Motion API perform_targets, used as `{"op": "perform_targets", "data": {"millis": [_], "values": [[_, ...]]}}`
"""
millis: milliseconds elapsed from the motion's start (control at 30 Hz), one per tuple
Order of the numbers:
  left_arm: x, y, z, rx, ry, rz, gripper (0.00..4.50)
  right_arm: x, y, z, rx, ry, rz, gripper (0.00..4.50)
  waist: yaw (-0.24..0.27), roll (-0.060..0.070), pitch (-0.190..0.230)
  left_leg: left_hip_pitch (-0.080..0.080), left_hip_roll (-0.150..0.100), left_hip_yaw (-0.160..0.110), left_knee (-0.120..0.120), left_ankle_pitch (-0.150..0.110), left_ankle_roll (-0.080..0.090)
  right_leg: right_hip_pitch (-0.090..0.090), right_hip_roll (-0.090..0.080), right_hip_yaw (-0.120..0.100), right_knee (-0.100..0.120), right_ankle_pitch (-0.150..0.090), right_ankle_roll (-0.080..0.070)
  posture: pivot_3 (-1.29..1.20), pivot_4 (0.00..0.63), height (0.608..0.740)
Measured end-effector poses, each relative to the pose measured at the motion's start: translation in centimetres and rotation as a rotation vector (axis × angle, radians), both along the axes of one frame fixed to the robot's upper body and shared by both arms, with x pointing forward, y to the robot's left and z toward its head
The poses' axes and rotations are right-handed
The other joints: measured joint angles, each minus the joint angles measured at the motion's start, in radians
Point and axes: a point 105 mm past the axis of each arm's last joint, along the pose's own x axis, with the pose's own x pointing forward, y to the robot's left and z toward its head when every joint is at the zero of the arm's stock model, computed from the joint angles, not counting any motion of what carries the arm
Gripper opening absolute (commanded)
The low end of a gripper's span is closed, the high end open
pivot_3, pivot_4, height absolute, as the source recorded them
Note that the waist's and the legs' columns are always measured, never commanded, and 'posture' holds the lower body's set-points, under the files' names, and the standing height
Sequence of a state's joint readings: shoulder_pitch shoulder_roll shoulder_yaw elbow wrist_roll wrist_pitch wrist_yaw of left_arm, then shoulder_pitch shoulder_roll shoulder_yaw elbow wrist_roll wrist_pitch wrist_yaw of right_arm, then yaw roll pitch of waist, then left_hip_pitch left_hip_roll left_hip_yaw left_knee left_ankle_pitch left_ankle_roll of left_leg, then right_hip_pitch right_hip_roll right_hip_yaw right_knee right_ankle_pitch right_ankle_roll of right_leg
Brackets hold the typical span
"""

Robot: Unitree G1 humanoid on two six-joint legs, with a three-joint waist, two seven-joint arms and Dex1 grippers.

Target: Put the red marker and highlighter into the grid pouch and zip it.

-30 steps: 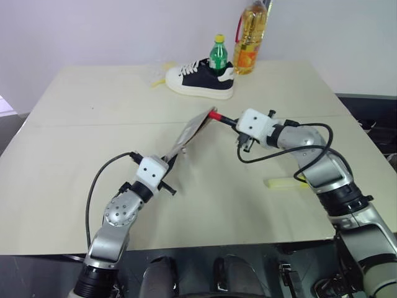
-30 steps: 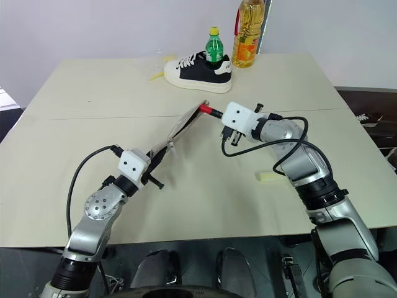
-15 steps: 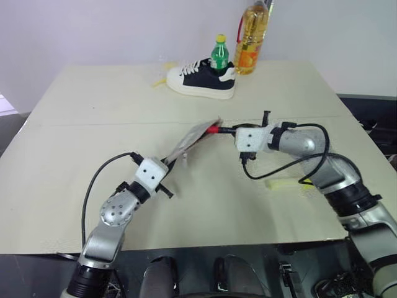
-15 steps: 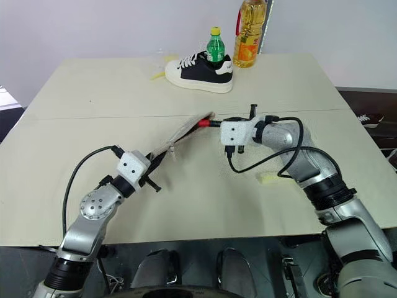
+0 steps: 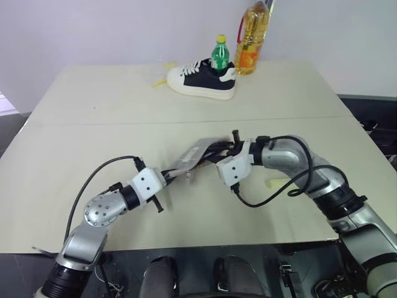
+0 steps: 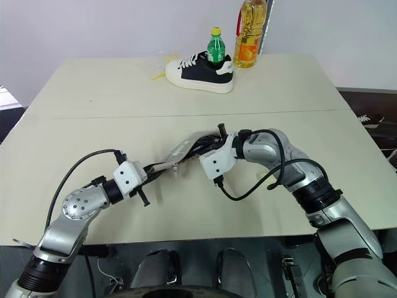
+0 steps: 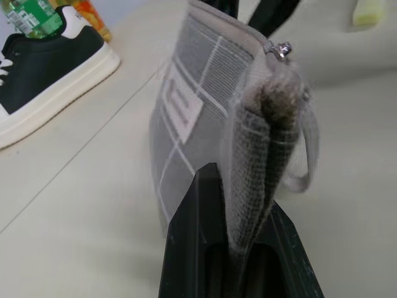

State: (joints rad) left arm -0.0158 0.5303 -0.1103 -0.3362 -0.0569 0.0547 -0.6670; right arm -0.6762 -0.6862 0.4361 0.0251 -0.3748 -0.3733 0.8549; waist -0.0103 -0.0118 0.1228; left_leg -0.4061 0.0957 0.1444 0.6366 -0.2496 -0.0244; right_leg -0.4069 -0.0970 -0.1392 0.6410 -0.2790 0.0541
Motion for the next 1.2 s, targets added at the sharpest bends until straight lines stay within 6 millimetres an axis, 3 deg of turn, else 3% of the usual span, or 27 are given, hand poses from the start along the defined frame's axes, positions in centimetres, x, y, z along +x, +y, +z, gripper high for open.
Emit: {"op": "perform_targets", "data": {"millis": [33,167,267,333,500,633,833,933,1133,1200], "values": [[0.0,0.0,0.0,-0.002,0.001,0.002,0.00,0.1,-0.2,0.3,0.017,0.001,-0.010,3.73,0.000,0.000,0.000,0.000,0.000,0.000,0.000,0.000,0.000,0.000,0.000,0.000,0.000,0.000,0.000,0.00,0.150,0.705],[0.1,-0.1,0.1,-0.023,-0.003,0.017,0.00,0.7,-2.1,2.7,0.208,0.141,-0.135,3.73,0.001,0.000,0.000,0.000,0.000,-0.001,0.001,0.000,0.000,0.001,0.000,0.000,0.002,0.000,0.000,0.00,0.150,0.705],[0.2,-0.2,0.1,-0.040,-0.004,0.029,0.00,0.6,-5.6,4.4,0.334,0.334,-0.277,3.73,0.002,0.000,0.000,0.000,0.000,-0.002,0.003,0.000,0.001,0.001,0.000,0.000,0.002,0.000,0.000,0.00,0.150,0.705],[0.3,-0.3,0.0,-0.051,-0.003,0.037,0.00,0.0,-7.7,4.4,0.357,0.445,-0.351,3.73,0.002,-0.001,0.000,0.000,0.000,-0.003,0.004,-0.001,0.001,0.002,0.000,0.000,0.002,0.000,0.000,0.00,0.150,0.705],[0.5,-1.1,-0.4,-0.073,0.018,0.022,0.00,-2.9,-14.7,-0.1,0.200,0.732,-0.596,3.73,0.008,-0.001,0.000,-0.001,0.000,-0.003,0.005,-0.001,0.002,0.002,-0.001,0.000,0.002,0.000,0.000,0.00,0.150,0.705],[0.6,-2.0,-0.7,-0.075,0.033,-0.014,0.00,-3.9,-18.5,-3.0,0.098,0.812,-0.728,3.73,-0.003,0.000,0.001,0.000,0.000,-0.003,0.007,-0.001,0.002,0.002,0.000,0.000,0.003,0.000,0.000,0.00,0.150,0.705],[0.7,-2.7,-0.5,-0.079,0.027,-0.039,0.00,-3.1,-20.1,-5.4,0.047,0.838,-0.780,3.73,-0.001,0.000,0.001,0.000,0.001,-0.003,0.009,-0.001,0.002,0.002,0.000,0.000,0.005,0.000,0.000,0.00,0.150,0.705],[0.7,-2.8,-0.5,-0.081,0.027,-0.041,0.00,-2.2,-20.5,-5.7,0.034,0.829,-0.785,3.73,-0.001,0.000,0.001,0.000,0.001,-0.003,0.009,-0.001,0.002,0.002,0.000,0.000,0.004,0.000,0.000,0.00,0.150,0.705],[0.4,-2.7,-0.9,-0.083,0.035,-0.031,0.00,-2.0,-20.6,-5.8,0.017,0.842,-0.769,0.99,0.000,-0.001,0.001,0.000,0.001,-0.003,0.010,-0.001,0.002,0.003,0.000,0.000,0.005,0.000,0.000,0.00,0.150,0.705],[0.3,-2.7,-0.9,-0.084,0.036,-0.023,0.00,-1.9,-20.3,-5.8,0.013,0.831,-0.760,0.84,0.000,-0.001,0.001,0.000,0.001,-0.003,0.010,-0.001,0.002,0.003,0.000,0.000,0.005,0.000,0.000,0.00,0.150,0.705]]}}
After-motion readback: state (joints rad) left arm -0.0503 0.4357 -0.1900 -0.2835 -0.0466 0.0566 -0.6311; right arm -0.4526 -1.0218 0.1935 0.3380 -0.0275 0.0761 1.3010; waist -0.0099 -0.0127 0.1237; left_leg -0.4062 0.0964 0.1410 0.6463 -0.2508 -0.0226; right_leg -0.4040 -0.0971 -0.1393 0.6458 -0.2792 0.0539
